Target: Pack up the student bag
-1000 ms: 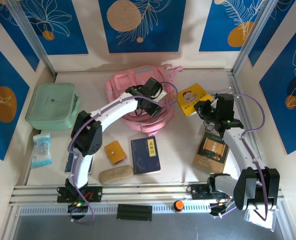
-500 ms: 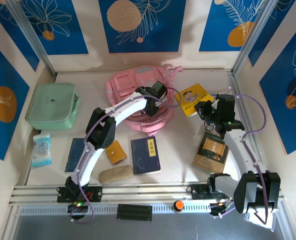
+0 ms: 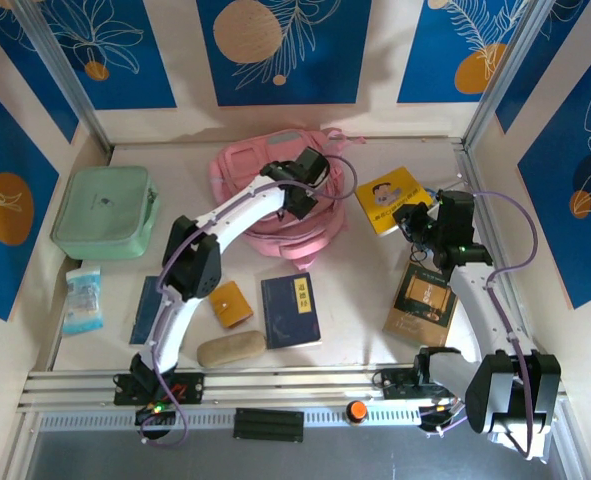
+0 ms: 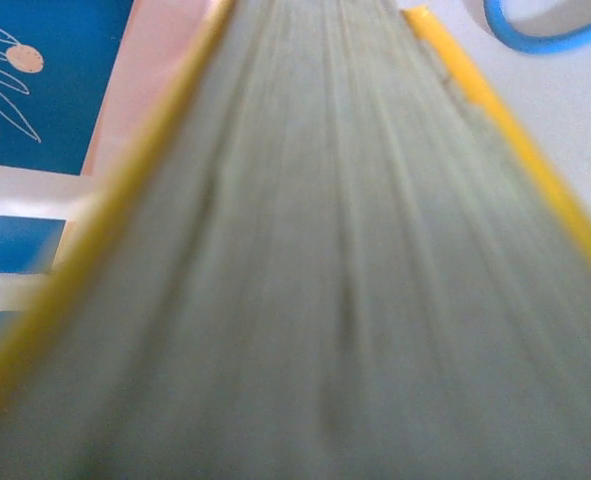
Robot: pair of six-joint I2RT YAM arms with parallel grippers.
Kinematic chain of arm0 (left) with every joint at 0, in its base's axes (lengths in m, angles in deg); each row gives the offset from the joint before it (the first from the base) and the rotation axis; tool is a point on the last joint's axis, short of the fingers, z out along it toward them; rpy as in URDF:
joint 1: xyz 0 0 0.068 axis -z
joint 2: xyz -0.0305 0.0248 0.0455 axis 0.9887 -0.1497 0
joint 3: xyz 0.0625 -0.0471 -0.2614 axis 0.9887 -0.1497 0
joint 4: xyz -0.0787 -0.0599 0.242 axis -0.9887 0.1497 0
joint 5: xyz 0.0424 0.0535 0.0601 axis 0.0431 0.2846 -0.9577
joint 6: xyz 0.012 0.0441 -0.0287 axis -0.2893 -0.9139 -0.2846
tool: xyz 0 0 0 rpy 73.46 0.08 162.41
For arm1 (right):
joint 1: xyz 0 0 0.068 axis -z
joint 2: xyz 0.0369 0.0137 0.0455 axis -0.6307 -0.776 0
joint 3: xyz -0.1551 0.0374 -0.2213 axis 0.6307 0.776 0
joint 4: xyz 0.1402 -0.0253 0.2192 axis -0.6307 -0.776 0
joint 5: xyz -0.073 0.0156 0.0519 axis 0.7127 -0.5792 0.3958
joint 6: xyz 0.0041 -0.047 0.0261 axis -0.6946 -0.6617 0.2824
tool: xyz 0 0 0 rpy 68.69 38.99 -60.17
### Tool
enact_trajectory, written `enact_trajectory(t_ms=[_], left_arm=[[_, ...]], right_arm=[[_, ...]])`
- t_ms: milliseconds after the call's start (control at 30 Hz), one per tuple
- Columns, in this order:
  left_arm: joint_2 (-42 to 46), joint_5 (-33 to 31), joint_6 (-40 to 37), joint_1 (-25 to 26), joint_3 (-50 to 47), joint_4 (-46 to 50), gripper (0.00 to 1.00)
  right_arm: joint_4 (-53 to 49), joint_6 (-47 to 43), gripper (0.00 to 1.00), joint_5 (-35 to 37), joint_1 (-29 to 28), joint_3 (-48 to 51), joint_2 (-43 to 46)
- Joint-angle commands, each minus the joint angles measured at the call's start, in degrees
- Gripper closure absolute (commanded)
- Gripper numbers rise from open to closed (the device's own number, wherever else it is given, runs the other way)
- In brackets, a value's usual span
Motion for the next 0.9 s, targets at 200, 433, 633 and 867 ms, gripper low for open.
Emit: enact_trajectory(t_ms=[200,433,633,867], left_arm=[[11.60,-4.83,2.93,-1.04,1.40,-8.22,1.00],[11.62,-4.38,3.89,-1.01,1.62,-9.02,1.00],[13.44,-2.59,4.87,-1.03,1.86,-9.96,1.00],[15.31,-0.70,5.70,-1.10,1.80,-12.04,1.00]], right_arm=[[8.61,-2.09,1.00,-6.12,-1.06,3.39,3.25],[12.18,-0.82,1.00,-6.58,-6.09,5.25,2.35],[17.04,2.61,1.00,-7.52,-11.60,4.01,-4.09],[28.47,10.18,1.00,-8.35,-17.17,-2.33,-17.22]])
